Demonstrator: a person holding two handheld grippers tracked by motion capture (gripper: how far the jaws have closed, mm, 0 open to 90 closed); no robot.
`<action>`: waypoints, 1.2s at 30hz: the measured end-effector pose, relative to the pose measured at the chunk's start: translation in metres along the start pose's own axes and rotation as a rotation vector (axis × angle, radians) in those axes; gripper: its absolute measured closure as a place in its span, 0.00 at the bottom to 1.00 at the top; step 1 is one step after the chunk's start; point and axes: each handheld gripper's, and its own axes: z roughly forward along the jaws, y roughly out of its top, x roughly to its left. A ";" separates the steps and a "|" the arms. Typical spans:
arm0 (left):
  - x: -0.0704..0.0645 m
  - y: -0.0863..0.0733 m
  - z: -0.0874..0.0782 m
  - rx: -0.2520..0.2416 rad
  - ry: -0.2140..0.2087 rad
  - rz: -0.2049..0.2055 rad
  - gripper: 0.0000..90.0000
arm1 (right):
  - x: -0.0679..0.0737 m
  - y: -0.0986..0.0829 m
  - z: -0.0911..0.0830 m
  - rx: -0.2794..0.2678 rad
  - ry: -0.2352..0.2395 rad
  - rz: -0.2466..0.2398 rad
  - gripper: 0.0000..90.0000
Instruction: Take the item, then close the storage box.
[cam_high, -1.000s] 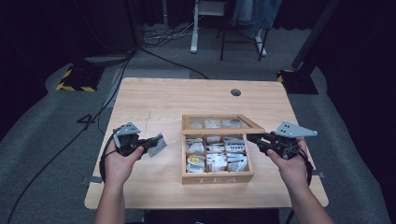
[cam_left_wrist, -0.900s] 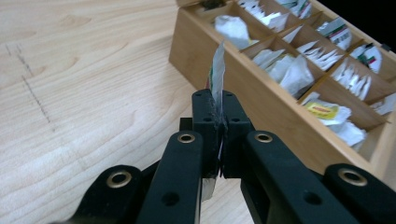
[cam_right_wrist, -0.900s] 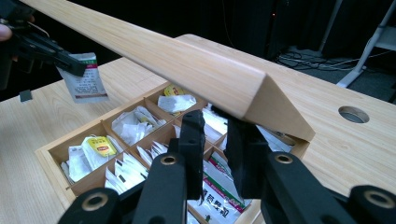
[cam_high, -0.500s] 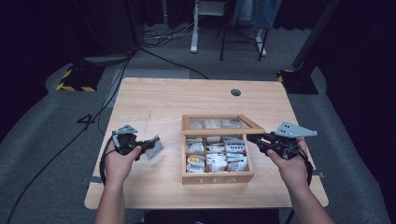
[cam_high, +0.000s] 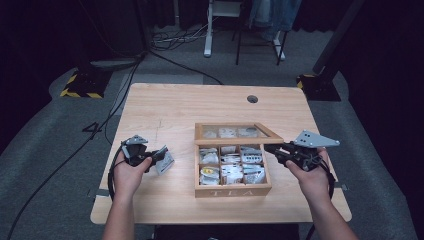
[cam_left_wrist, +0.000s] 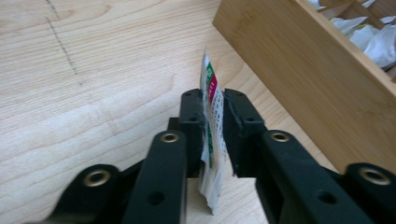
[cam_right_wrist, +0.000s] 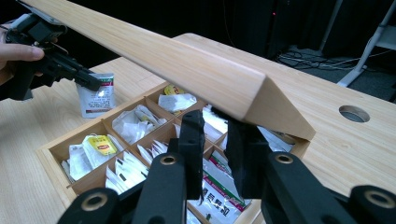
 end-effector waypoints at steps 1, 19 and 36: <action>0.000 0.000 0.001 -0.003 0.023 0.006 0.74 | 0.000 0.000 0.000 0.000 0.000 0.000 0.85; -0.009 0.007 -0.010 -0.052 0.128 0.041 0.39 | 0.000 0.000 0.000 0.000 0.001 0.001 0.85; -0.071 0.020 -0.024 -0.054 -0.012 0.219 0.36 | -0.002 0.000 -0.002 0.007 0.013 0.015 0.84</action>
